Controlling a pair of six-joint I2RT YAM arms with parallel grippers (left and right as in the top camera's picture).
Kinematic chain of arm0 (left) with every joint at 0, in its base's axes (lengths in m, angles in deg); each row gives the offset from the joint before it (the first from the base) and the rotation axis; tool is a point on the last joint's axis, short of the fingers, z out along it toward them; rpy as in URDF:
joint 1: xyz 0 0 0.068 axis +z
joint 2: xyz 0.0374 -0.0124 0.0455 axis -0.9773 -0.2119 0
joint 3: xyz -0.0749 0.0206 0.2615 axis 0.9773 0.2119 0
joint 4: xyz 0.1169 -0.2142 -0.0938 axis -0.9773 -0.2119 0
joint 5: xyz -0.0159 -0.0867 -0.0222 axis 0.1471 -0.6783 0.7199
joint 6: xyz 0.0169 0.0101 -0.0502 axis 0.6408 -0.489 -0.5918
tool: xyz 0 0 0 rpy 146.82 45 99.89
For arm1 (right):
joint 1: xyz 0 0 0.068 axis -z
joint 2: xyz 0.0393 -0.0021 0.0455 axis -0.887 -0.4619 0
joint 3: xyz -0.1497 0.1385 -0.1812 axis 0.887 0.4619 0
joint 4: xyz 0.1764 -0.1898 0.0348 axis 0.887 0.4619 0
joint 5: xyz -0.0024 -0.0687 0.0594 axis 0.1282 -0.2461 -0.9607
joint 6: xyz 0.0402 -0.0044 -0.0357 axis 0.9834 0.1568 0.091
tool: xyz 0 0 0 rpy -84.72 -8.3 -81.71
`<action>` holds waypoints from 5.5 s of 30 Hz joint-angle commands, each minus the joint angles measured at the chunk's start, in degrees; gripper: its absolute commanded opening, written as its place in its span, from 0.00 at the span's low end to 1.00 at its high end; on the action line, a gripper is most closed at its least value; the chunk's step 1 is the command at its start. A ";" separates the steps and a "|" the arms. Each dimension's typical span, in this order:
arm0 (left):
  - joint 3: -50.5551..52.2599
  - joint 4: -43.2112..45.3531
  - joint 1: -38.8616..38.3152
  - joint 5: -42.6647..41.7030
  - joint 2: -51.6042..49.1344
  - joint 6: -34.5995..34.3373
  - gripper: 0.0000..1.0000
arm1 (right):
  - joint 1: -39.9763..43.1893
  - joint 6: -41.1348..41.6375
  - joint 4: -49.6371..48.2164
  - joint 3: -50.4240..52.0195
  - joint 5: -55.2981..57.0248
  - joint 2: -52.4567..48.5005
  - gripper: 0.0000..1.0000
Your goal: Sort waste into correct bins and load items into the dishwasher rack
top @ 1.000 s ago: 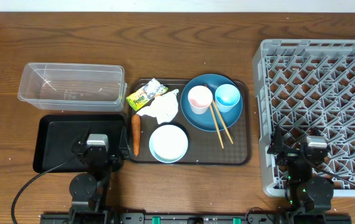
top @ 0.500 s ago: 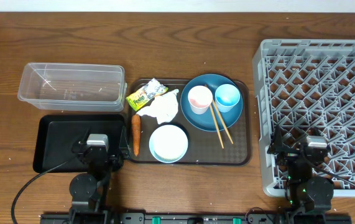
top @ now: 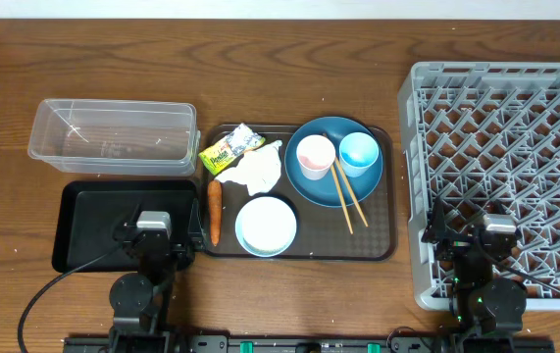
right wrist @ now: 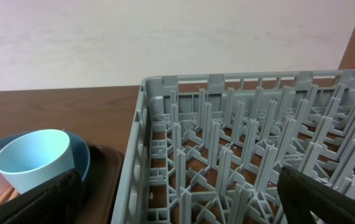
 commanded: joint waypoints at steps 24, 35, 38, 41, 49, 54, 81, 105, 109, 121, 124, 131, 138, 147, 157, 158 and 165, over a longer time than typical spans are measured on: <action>0.87 -2.14 0.35 0.70 0.31 -0.68 0.98 | 0.09 0.35 0.02 0.24 -0.07 0.20 0.99; 0.87 -2.14 0.33 0.70 0.31 -0.70 0.98 | 0.09 0.35 0.02 0.24 -0.07 0.20 0.99; 0.87 -2.16 0.35 0.70 0.31 -0.70 0.98 | 0.09 0.35 0.02 0.24 -0.07 0.22 0.99; 0.87 -2.14 0.35 0.70 0.31 -0.70 0.98 | 0.09 0.35 0.02 0.24 -0.07 0.20 0.99; 0.87 -2.14 0.35 0.70 0.31 -0.70 0.98 | 0.09 0.35 0.02 0.24 -0.07 0.20 0.99; 0.87 -2.14 0.35 0.70 0.31 -0.68 0.98 | 0.09 0.35 0.02 0.24 -0.07 0.20 0.99; 0.87 -2.40 0.35 3.74 0.31 0.42 0.98 | 0.09 0.35 0.02 0.24 -0.07 0.20 0.99; -3.04 18.82 0.31 -5.07 0.20 -22.16 0.98 | 0.09 0.35 0.02 0.24 -0.07 0.20 0.99; -5.57 20.13 0.28 -5.46 0.20 -23.91 0.98 | 0.09 0.35 0.02 0.24 -0.07 0.20 0.99; -27.54 -4.07 0.28 -2.36 -8.55 -24.02 0.98 | 0.09 0.35 0.02 0.24 -0.07 0.20 0.99; -35.80 -8.90 0.28 -2.38 -15.50 -24.02 0.98 | 0.09 0.35 0.02 0.24 -0.07 0.20 0.99; -52.54 -24.59 0.28 -1.49 -36.04 -24.09 0.98 | 0.09 0.35 0.02 0.24 -0.07 0.20 0.99; -67.54 -35.76 -2.27 -1.66 -59.36 -24.04 0.98 | 0.09 0.35 0.02 0.24 -0.07 0.20 0.99; -74.97 -35.36 -4.22 -3.43 -73.07 -24.50 0.98 | 0.09 0.35 0.02 0.24 -0.07 0.20 0.99; -74.93 -34.77 -7.23 -2.25 -78.18 -34.82 1.00 | 0.09 0.35 0.02 0.24 -0.07 0.20 0.99; -74.93 -36.13 -8.66 1.29 -78.86 -38.01 1.00 | 0.09 0.35 0.02 0.24 -0.07 0.20 0.99; -74.99 -36.54 -14.60 4.59 -81.90 -50.36 0.93 | 0.09 0.35 0.02 0.24 -0.07 0.20 0.99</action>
